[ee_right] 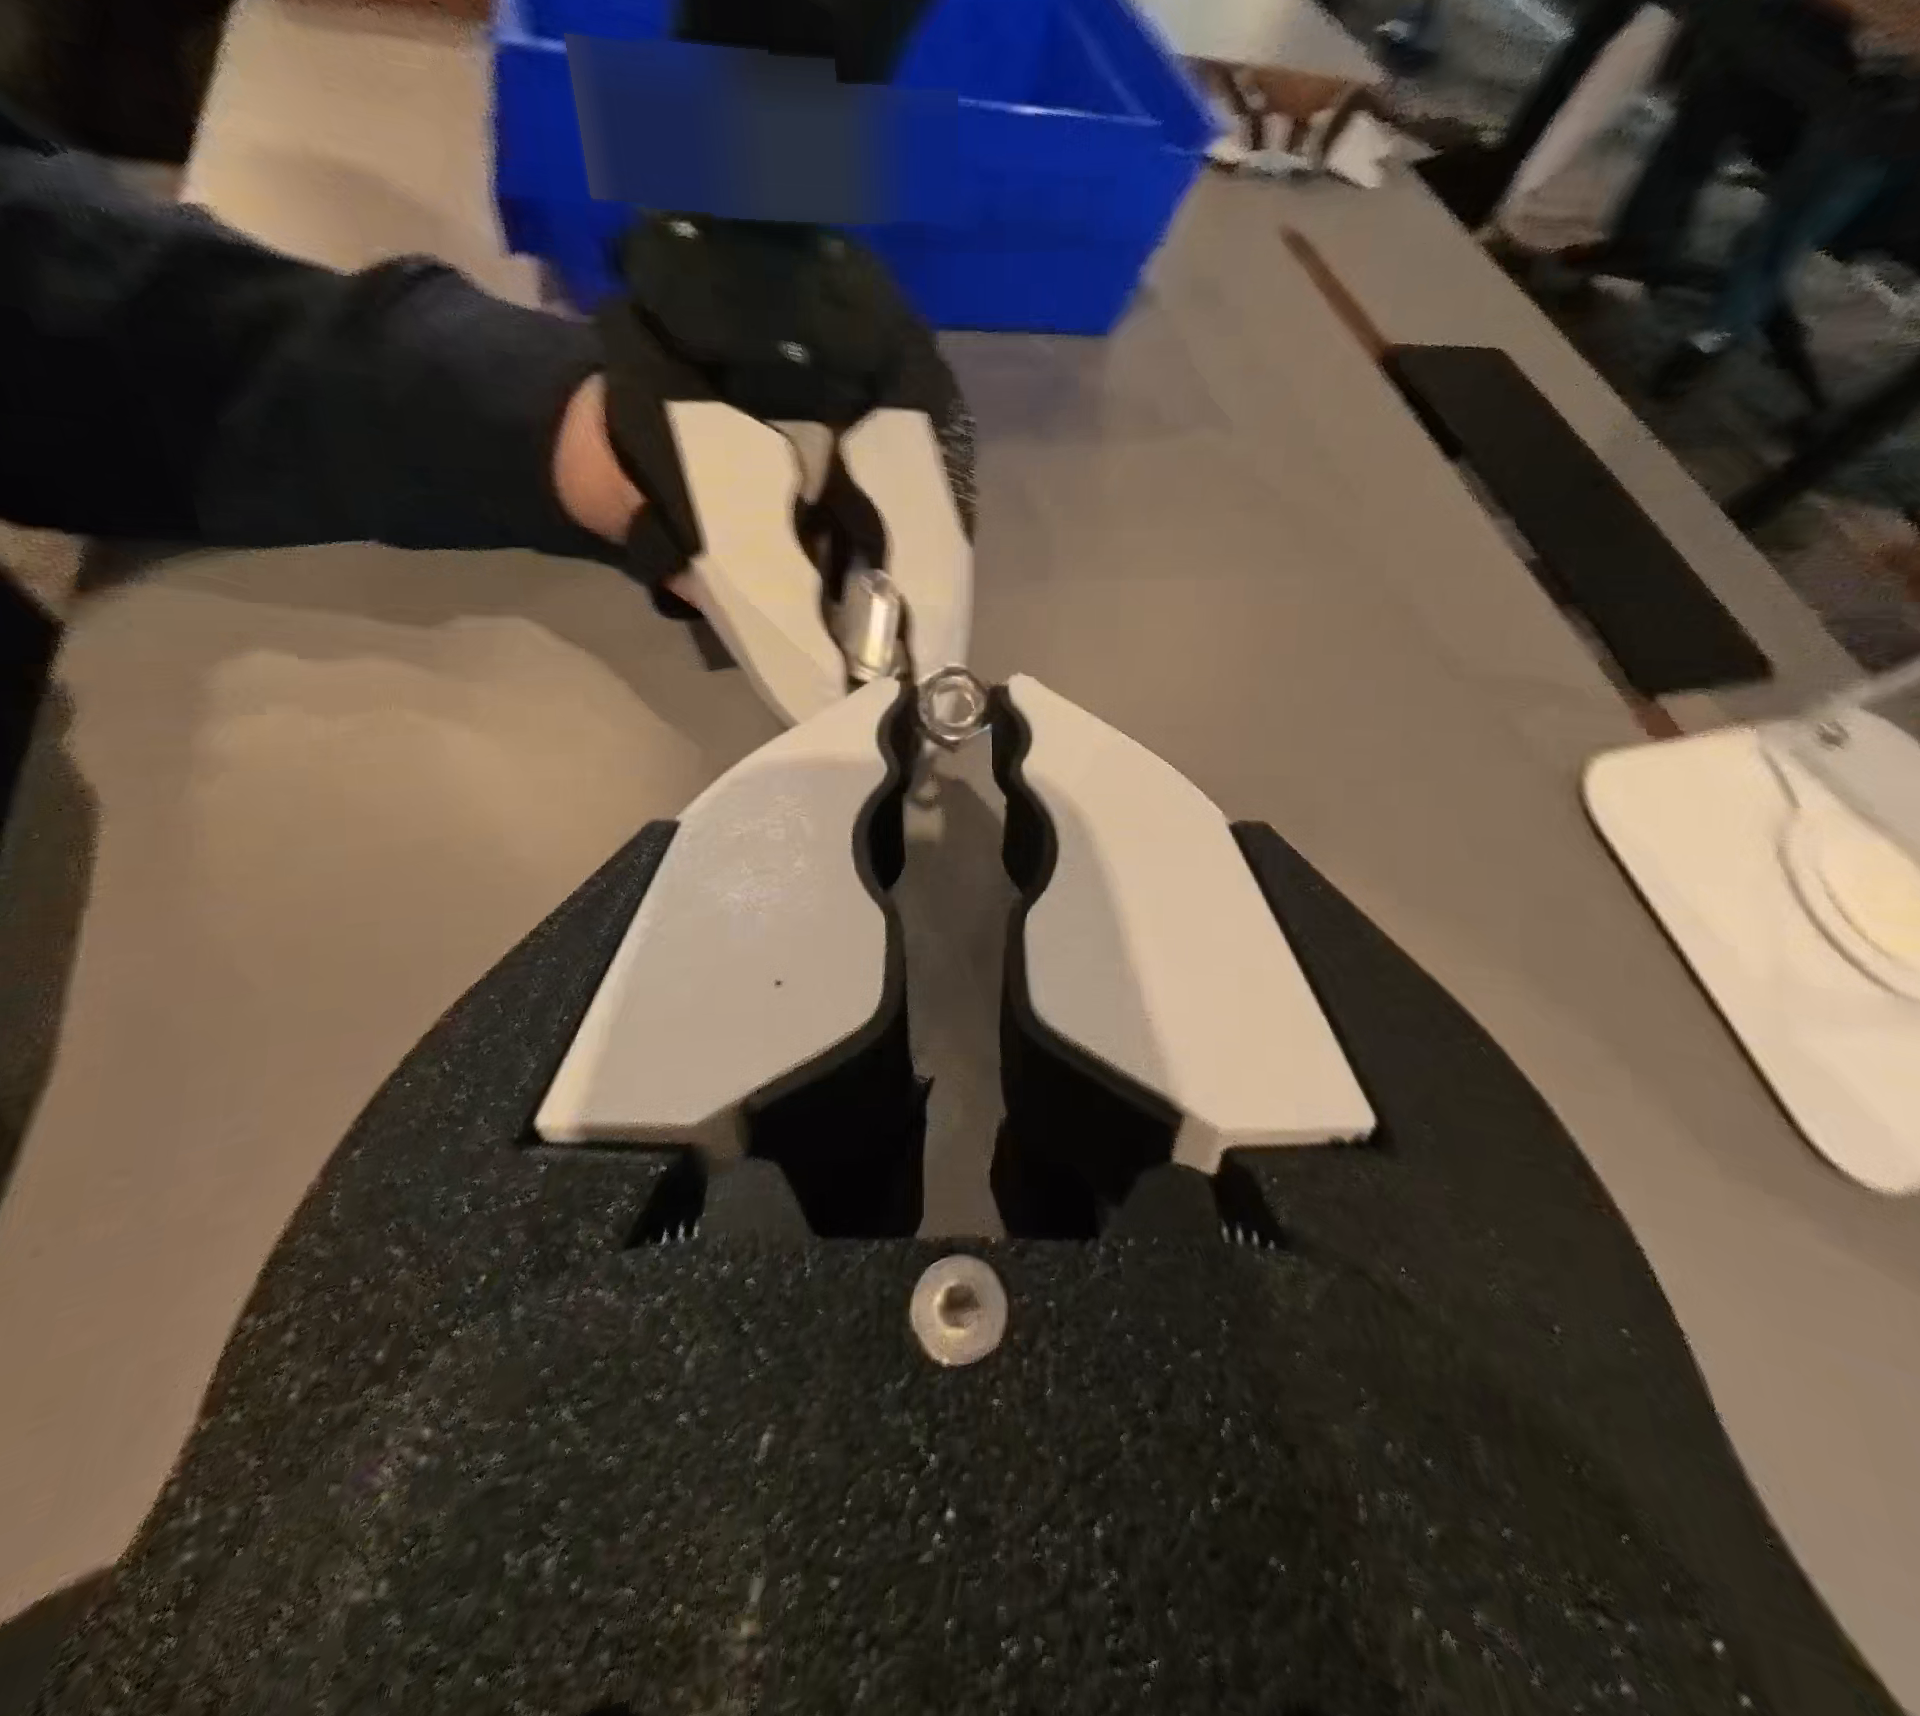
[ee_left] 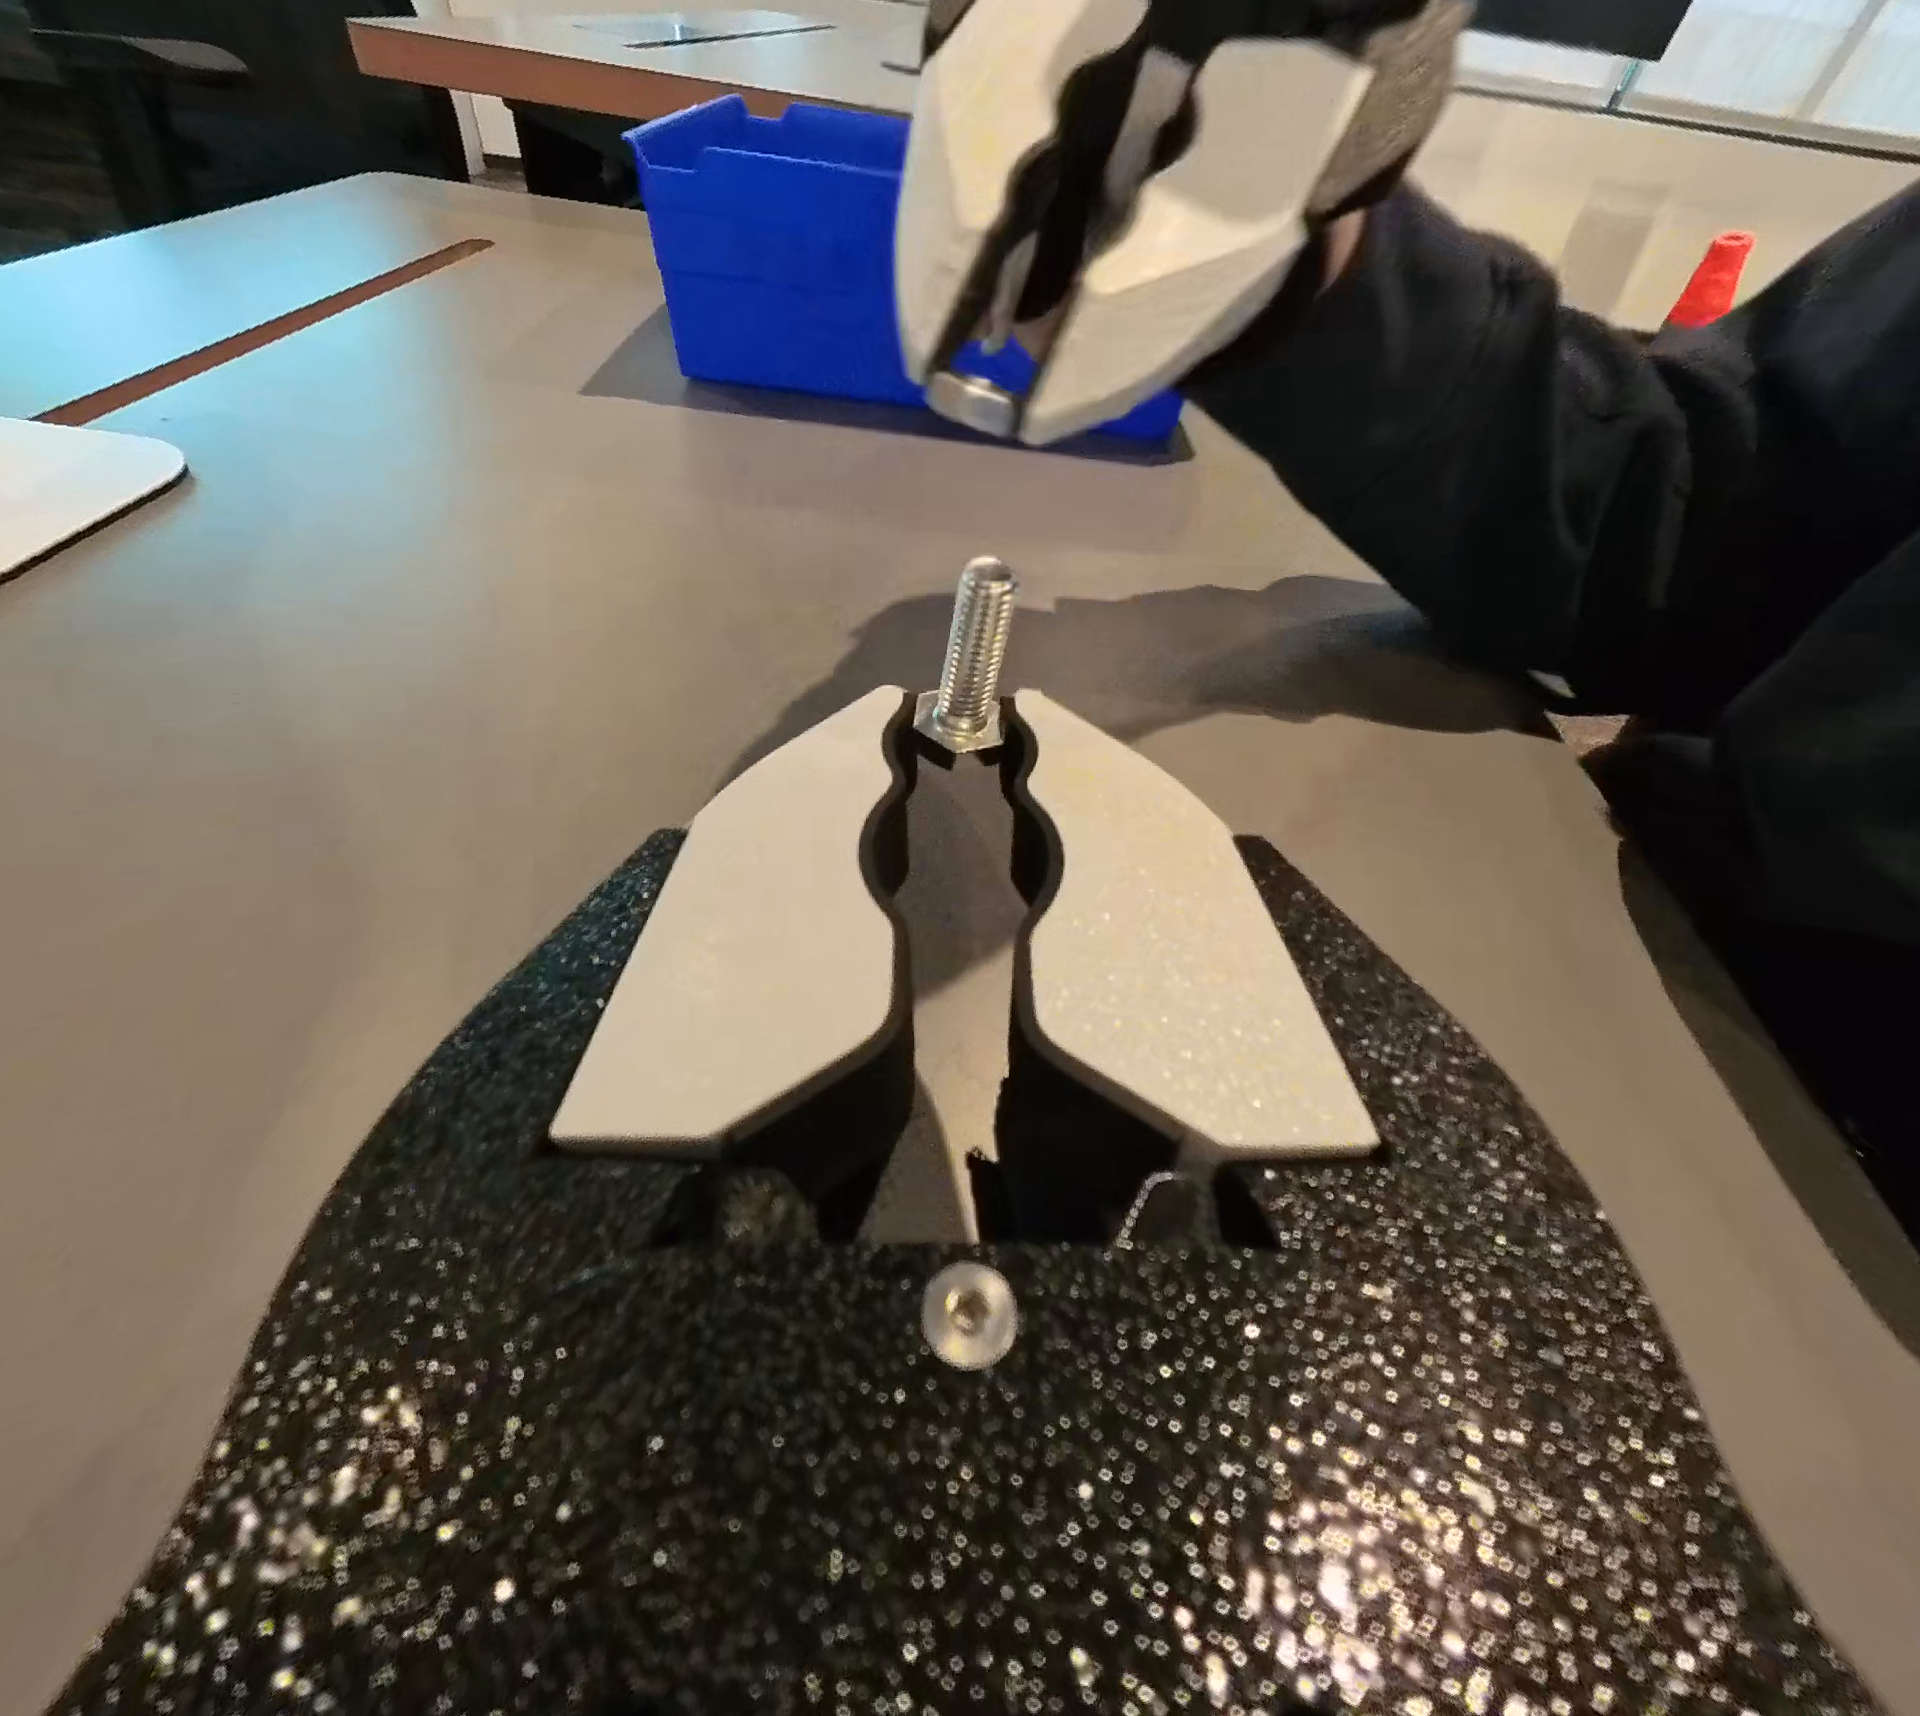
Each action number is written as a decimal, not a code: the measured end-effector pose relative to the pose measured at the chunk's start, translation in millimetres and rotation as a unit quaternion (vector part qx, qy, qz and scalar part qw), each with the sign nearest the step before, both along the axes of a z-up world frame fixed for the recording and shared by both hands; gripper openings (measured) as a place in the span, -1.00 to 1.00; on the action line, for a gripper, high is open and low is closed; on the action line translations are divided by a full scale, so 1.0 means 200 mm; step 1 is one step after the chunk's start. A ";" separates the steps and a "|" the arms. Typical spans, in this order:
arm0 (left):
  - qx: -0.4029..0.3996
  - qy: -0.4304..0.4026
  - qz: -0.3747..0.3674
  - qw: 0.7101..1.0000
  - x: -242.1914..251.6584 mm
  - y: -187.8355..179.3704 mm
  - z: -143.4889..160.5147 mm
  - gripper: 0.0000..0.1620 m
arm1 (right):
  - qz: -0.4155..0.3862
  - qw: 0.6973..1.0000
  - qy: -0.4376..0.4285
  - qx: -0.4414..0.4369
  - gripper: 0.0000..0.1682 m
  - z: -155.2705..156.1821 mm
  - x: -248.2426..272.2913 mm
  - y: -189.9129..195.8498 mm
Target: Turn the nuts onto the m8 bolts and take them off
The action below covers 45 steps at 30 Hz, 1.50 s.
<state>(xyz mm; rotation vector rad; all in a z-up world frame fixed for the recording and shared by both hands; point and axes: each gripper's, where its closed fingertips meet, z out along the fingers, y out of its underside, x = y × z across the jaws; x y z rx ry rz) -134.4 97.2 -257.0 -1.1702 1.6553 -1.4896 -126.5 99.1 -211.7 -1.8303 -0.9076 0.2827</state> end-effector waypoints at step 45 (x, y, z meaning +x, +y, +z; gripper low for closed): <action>-0.016 -0.003 -0.023 1.000 -0.01 -0.03 0.01 -0.83 | 0.036 0.999 -0.024 0.004 -0.65 0.01 -0.15 0.02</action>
